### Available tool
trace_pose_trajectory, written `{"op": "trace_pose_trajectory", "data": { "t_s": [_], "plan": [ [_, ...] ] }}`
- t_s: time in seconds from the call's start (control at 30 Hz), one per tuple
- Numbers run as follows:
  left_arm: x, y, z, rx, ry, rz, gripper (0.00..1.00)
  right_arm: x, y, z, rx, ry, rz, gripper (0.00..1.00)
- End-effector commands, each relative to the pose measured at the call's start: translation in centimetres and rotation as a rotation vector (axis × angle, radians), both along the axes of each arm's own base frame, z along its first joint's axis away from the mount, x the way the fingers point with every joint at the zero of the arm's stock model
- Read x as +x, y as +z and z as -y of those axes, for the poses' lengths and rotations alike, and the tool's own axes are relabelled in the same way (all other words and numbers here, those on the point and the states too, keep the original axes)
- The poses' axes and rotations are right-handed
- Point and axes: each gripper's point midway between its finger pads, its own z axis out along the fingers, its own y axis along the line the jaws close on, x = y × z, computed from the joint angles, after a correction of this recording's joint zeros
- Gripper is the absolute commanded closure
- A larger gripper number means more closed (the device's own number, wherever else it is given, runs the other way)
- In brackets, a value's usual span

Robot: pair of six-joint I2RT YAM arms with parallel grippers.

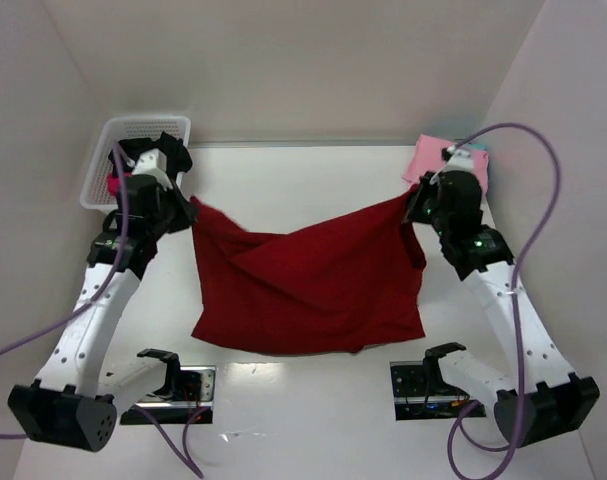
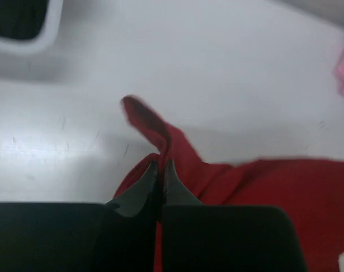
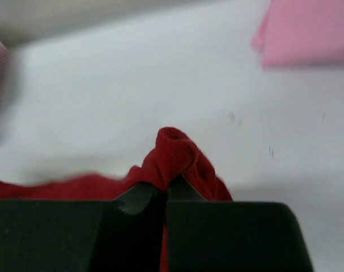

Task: Fold and stack the t-shirts
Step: Flatten out the tshirt

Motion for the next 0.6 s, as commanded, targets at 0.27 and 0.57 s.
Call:
{"op": "trace_pose_trajectory", "data": {
  "t_s": [0.27, 0.57],
  "plan": [
    [5.7, -5.1, -0.5, 0.053, 0.05, -0.046, 1.0, 4.1, -5.9, -1.5, 0.063, 0.007, -0.042, 1.0],
    [7.3, -10.6, 1.4, 0.03, -0.04, -0.215, 1.0, 5.0, -11.1, -1.5, 0.025, 0.006, -0.205, 1.0]
  ]
}}
